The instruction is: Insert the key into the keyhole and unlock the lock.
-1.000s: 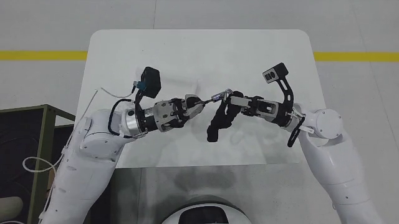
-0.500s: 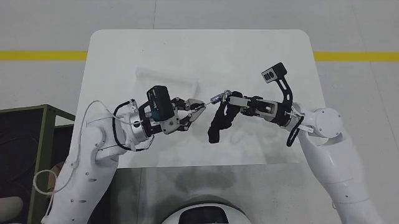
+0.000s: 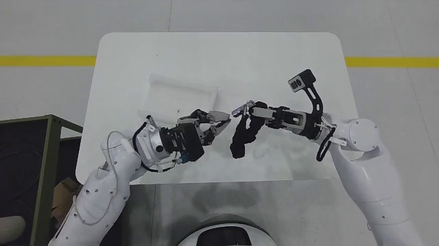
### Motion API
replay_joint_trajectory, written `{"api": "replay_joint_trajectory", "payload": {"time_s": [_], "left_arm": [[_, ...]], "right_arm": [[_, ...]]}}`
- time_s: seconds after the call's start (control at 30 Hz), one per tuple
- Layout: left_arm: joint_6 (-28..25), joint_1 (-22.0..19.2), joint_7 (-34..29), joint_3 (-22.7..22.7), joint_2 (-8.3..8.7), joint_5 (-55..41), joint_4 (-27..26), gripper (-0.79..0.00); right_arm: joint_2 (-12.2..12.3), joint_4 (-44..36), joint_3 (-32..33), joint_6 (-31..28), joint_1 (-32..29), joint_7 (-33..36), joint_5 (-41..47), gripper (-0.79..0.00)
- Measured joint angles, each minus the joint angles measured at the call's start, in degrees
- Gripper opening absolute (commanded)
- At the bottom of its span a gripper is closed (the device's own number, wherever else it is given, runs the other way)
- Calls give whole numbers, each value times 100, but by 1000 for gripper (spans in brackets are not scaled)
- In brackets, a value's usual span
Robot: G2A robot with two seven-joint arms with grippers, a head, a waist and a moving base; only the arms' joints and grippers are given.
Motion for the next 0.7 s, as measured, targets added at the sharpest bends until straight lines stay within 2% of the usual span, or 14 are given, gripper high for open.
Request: {"api": "replay_joint_trajectory", "payload": {"time_s": [0.1, 0.13, 0.17, 0.43, 0.6, 0.7], "left_arm": [[319, 83, 436, 8, 27, 348, 149, -785], [360, 110, 458, 2, 29, 339, 204, -117], [365, 117, 451, 0, 30, 325, 218, 0], [356, 114, 434, -1, 29, 313, 213, 0], [356, 114, 434, 0, 29, 313, 213, 0], [356, 114, 434, 0, 29, 314, 213, 0]], "right_arm": [[1, 2, -39, 47, -26, -41, 6, -785], [1, 8, -59, 63, -36, -63, -5, -785], [2, 19, -69, 77, -41, -95, -36, -785], [71, -40, 262, -34, -142, -1092, -1290, -785], [139, -352, 388, -117, -331, -1600, -2882, -785], [174, -571, 263, -28, -396, -1858, -4223, -785]]}}
